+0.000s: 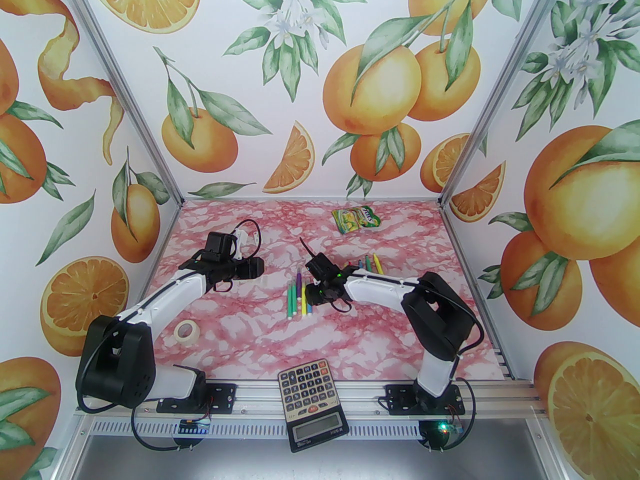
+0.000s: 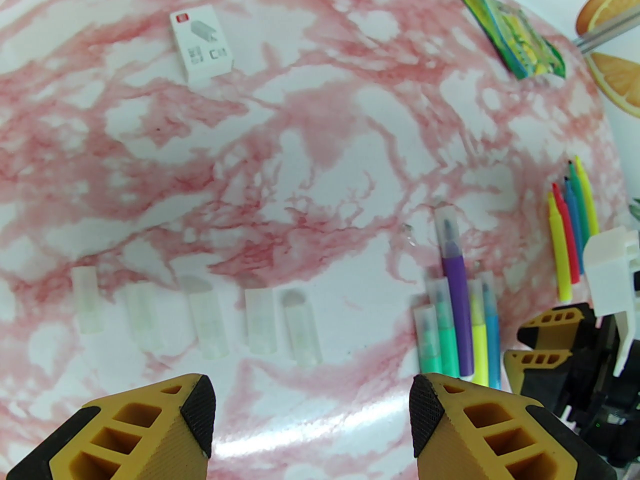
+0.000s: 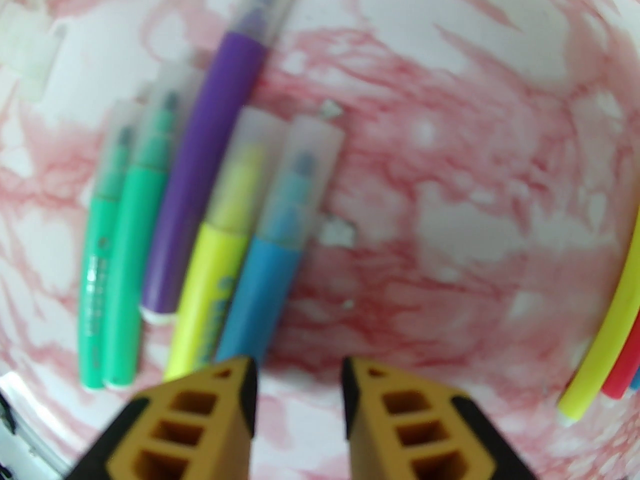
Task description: Open the pen caps
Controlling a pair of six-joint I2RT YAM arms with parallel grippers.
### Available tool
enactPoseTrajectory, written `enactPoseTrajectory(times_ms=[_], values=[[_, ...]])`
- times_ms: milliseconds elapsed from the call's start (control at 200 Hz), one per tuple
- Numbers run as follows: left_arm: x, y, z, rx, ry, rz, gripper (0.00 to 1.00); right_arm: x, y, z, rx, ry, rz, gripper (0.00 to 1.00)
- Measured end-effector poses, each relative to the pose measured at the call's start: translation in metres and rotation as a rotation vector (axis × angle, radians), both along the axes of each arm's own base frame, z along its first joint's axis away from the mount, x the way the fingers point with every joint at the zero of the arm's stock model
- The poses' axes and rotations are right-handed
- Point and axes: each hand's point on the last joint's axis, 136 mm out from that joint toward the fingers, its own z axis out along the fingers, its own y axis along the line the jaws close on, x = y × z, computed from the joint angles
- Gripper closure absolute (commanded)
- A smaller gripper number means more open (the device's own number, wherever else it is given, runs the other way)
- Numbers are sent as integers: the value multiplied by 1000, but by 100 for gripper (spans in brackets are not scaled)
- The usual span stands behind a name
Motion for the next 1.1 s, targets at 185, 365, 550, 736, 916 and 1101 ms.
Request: enactPoseTrajectory(times_ms=[185,365,550,736,916,1101], values=[[0,-1,0,-3,1,-2,32,-2,-1,-2,-8,7,2,65],[0,1,0,-3,1,1,32,-3,2,-1,-1,8,5,64],[0,1,0,-4,1,1,32,-3,7,2,25,15,11,63],[0,0,0,-5,1,-1,32,-3,12,4,53,19,12,63],[0,1,0,-4,0,-2,32,-3,18,6,86,26,15,63],[0,2,0,-9,1,-1,32,-2,21,8,99,24,16,64]])
